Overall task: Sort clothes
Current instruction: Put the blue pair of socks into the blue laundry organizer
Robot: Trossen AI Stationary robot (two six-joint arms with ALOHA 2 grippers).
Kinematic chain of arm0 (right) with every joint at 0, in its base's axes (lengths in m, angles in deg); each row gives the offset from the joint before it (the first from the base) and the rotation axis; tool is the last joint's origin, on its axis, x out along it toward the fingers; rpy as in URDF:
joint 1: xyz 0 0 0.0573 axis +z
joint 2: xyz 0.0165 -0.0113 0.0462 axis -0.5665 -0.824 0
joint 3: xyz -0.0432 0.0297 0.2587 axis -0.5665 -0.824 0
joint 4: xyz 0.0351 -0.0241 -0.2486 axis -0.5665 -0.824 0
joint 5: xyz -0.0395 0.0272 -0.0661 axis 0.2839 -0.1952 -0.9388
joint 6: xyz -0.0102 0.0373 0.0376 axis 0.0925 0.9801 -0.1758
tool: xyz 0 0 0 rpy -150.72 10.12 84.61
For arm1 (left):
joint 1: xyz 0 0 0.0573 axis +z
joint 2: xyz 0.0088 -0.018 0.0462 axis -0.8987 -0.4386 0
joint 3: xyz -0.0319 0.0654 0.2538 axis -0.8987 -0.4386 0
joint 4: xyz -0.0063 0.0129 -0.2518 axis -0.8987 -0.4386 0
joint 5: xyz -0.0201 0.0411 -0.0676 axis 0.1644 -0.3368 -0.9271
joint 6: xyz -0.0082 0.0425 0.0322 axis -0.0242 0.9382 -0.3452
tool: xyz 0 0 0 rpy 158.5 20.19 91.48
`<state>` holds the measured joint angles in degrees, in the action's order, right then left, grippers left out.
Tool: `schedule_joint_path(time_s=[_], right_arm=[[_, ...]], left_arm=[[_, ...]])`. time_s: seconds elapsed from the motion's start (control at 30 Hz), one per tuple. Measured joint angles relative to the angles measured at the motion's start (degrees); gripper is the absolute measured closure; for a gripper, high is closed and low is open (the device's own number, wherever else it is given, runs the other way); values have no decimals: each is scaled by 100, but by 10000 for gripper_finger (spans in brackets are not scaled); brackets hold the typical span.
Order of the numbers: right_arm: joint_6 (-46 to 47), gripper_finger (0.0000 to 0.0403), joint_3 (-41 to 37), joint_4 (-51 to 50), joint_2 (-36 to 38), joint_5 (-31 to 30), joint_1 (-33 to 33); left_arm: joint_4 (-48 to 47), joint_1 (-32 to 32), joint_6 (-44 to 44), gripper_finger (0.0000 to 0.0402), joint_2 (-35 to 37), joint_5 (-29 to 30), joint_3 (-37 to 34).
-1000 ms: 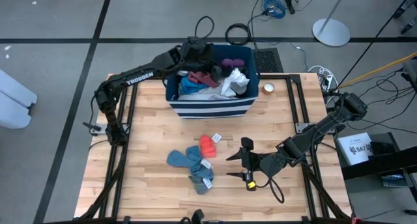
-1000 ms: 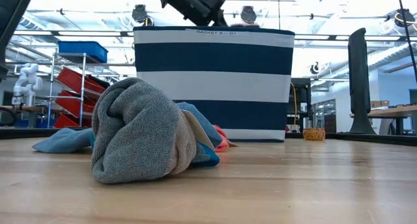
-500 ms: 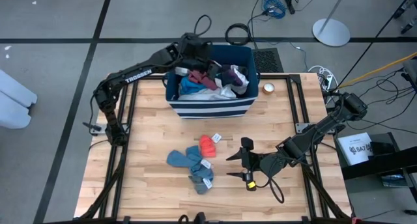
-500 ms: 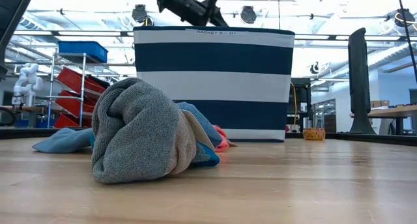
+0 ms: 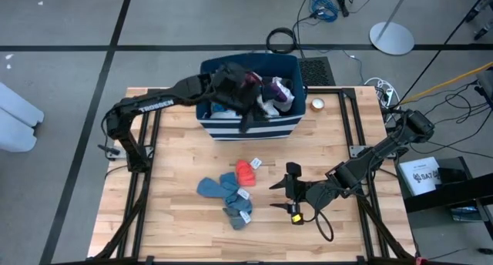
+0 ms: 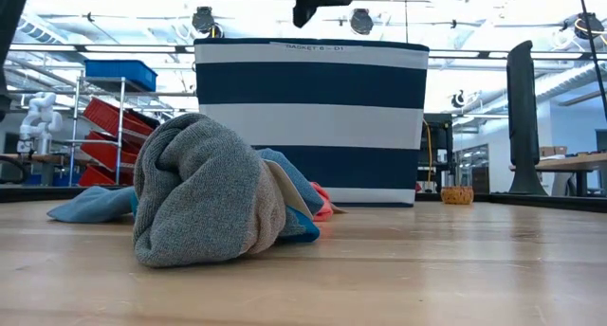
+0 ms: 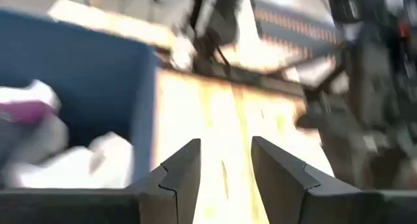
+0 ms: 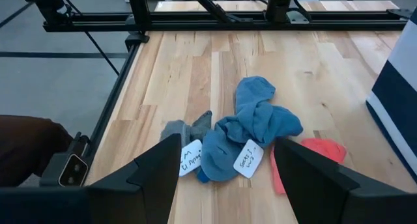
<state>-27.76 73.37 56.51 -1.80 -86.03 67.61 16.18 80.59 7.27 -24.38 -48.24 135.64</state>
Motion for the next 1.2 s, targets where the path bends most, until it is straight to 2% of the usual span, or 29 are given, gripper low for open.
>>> schedule_joint_path(time_s=[0.13, 0.23, 0.33, 0.43, 0.67, 0.93, 1.1, 1.2], right_arm=[[114, 170, 0, -9, 0, 0, 0], [152, 170, 0, -7, 0, -1, 0], [159, 170, 0, -9, 0, 1, 0], [284, 170, 0, -33, -13, 31, 2], [302, 170, 0, -94, -22, 154, 0], [493, 170, 0, -85, -34, 142, 0], [697, 170, 0, -81, -210, 132, -1], [694, 170, 0, -89, -378, 134, -6]], left_arm=[[-1022, -493, 471, 258, 0, 160, -8], [-1488, -921, 686, 259, 11, 508, -323], [-1559, -1325, 623, 259, 22, 645, -777], [-1209, -1745, 312, 259, 146, 876, -1186], [-391, -2835, -298, 259, 488, 2266, -2050], [174, -3757, -943, 259, 481, 3284, -2702], [-39, -4123, -1404, 259, 477, 4340, -2878], [-273, -4247, -1965, 259, 480, 5018, -3020]])
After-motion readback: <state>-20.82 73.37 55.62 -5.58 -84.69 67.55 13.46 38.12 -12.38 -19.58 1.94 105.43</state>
